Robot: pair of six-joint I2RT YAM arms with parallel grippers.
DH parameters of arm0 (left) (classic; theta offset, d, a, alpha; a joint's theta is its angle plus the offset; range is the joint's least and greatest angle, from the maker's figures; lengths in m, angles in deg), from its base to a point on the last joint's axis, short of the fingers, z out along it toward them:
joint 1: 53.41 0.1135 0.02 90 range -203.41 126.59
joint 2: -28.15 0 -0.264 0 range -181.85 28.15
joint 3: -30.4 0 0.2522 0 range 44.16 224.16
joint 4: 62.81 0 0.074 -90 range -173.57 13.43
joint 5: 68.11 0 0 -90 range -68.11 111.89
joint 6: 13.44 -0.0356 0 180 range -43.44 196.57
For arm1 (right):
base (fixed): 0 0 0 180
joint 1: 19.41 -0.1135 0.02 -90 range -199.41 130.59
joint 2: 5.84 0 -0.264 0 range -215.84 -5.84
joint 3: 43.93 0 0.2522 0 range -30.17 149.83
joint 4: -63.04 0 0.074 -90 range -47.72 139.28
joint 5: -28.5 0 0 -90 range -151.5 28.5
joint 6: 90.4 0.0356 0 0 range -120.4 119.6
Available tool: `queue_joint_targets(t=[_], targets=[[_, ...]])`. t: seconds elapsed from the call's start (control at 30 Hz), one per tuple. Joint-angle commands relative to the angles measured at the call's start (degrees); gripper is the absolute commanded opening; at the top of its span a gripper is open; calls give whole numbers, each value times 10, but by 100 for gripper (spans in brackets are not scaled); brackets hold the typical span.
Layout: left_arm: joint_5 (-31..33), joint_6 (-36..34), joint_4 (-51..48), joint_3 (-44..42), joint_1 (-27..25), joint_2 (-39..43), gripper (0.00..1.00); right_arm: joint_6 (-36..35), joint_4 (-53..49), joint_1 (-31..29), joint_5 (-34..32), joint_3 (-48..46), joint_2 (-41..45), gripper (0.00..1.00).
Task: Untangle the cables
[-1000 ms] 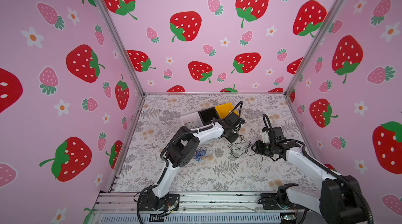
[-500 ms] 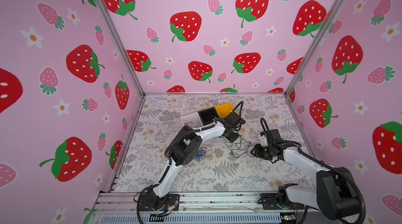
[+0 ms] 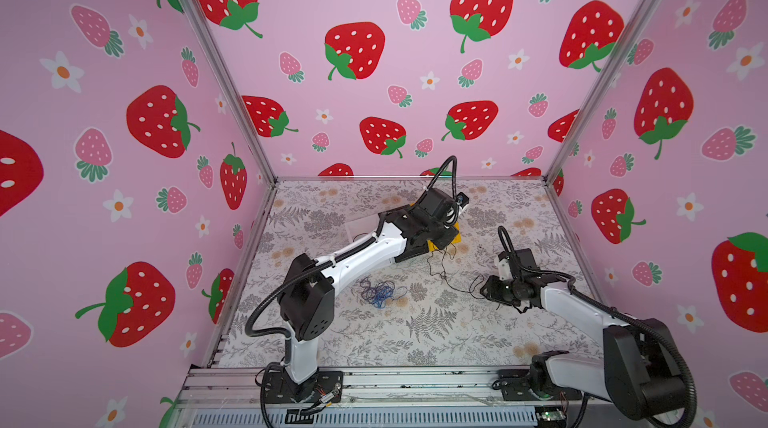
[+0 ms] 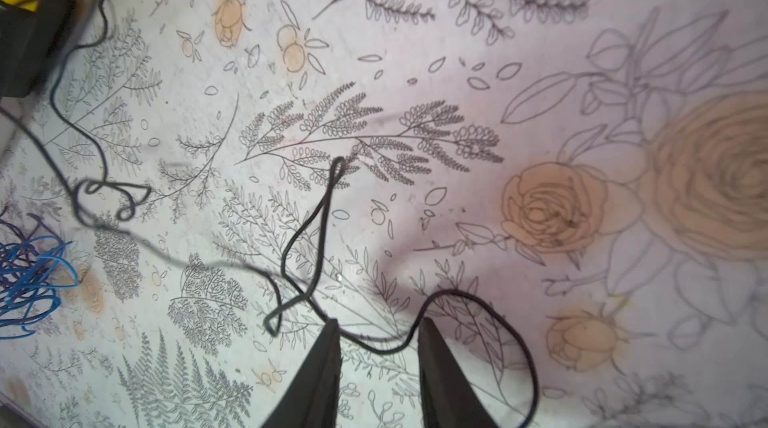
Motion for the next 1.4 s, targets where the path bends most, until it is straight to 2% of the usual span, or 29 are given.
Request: queue_joint_targets(t=[0.0, 0.3, 0.53, 0.8, 1.0, 1.27, 1.37], targets=[[22, -21, -1, -27, 0, 47, 0, 5, 8, 3, -19, 2, 4, 37], [15, -28, -6, -57, 0, 136, 0, -45, 6, 3, -25, 50, 41, 43], [11, -27, -5, -50, -4, 150, 0, -103, 27, -11, 33, 60, 62, 47], [-7, -39, -1, -42, -14, 162, 0, -158, 99, -81, 80, 72, 85, 49], [-9, -46, -1, -23, -21, 172, 0, -191, 76, -114, 31, 78, 29, 51], [-20, -48, -2, -3, -22, 188, 0, -217, 190, -115, 29, 46, 11, 71], [-28, -45, -2, 3, -22, 191, 0, -248, 232, -116, 42, 33, 9, 72]])
